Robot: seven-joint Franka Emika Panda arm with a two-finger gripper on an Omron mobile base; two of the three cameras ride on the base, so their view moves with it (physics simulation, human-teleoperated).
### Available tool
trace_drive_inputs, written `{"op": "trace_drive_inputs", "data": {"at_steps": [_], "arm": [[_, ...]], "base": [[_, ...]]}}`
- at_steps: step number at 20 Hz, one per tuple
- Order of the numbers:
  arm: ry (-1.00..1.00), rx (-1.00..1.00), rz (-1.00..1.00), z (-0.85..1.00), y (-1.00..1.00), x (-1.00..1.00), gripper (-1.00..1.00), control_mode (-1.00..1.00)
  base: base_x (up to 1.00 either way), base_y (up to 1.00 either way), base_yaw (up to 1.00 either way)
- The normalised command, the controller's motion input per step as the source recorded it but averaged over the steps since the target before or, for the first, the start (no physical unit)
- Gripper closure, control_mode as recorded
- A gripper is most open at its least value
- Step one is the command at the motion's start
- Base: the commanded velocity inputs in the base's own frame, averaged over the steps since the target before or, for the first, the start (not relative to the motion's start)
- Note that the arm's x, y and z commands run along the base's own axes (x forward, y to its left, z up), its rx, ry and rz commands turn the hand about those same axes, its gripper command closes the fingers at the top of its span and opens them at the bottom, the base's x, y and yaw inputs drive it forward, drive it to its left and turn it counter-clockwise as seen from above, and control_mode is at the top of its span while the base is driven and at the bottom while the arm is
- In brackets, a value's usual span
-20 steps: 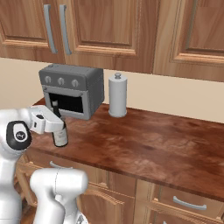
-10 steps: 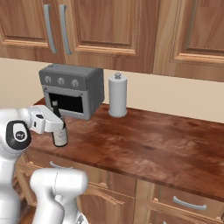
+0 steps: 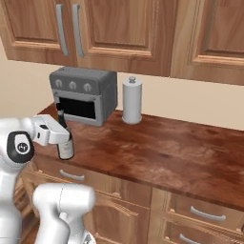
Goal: There is a wine glass and glass cup on the dining counter. Place the wine bottle next to the wine glass and the juice bottle next to the glass cup.
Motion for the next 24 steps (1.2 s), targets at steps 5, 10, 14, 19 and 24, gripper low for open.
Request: {"op": "trace_drive_inputs", "data": {"at_steps": [5,10,14,19,24], "arm": [[0.00,0.00,0.00,0.00,0.00,0.00,1.00,1.00],[0.00,0.00,0.00,0.00,0.00,0.00,1.00,1.00],[0.00,0.00,0.00,0.00,0.00,0.00,1.00,1.00],[0.00,0.00,0.00,0.00,0.00,0.00,1.00,1.00],[0.00,0.00,0.00,0.00,0.00,0.00,1.00,1.00]], "base": [[-0.55,0.03,0.43],[-0.05,0.00,0.98],[0.00,0.00,1.00],[0.00,0.00,1.00],[0.00,0.00,1.00]]}}
